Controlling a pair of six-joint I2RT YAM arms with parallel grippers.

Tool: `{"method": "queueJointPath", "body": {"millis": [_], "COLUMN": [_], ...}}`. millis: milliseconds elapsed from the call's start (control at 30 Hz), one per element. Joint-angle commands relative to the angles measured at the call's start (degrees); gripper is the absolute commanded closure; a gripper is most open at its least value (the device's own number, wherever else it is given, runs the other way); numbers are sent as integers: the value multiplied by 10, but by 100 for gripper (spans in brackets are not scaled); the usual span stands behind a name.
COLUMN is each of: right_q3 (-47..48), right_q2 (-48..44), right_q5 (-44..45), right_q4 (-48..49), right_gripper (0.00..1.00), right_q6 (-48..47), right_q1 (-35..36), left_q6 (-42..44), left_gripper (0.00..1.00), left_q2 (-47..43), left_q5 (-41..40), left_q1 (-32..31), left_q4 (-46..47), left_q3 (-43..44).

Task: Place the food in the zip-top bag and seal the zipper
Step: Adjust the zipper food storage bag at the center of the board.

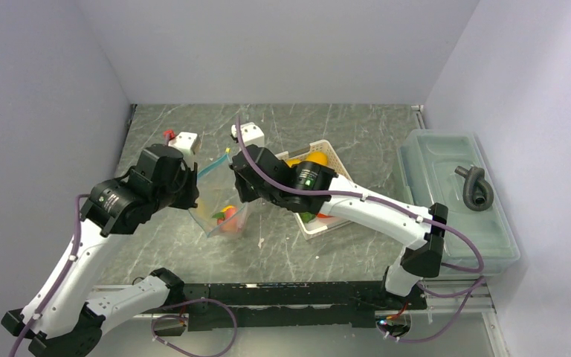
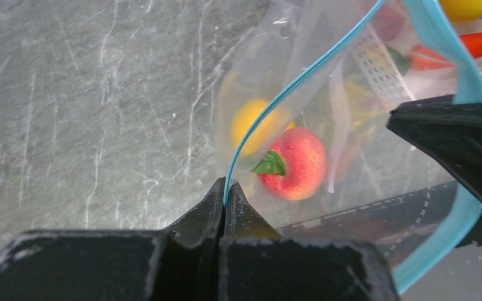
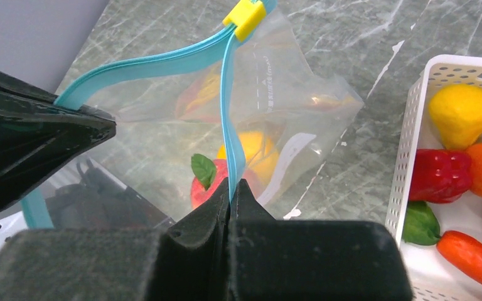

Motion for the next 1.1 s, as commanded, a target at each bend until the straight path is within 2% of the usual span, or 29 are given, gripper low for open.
{"method": "queueJointPath", "body": {"millis": [0,300,567,633,767,833,1067], "right_q3": [37,66,-53,-64,-63,-68,-71], "right_q2": [-1,32,62,87,126,127,95], "right_q5": [-8,-45,-160,-172,-178,-181,-178], "right_q4": [-13,-33,52,59,56,58,63], "right_gripper": [100,100,100,100,100,100,100], "right_q6": [-13,-21,4,6,4,3,-4], "right_q1": [-13,-41,-146,-161,-167,-167,-166], "left_q6": [6,3,-10,-9,-13,-10,1], "left_gripper": [100,100,100,100,100,100,100], "left_q2": [3,16,70,103,168,183,154], "left_q5": [45,58,25,48,160,189,180], "left_q1": [1,0,8,37,134,163,166], "left_q4": [-7,-3,97,140,212,213,185], "left_q3": [36,37,-76,-112,-182,-184,-141]}}
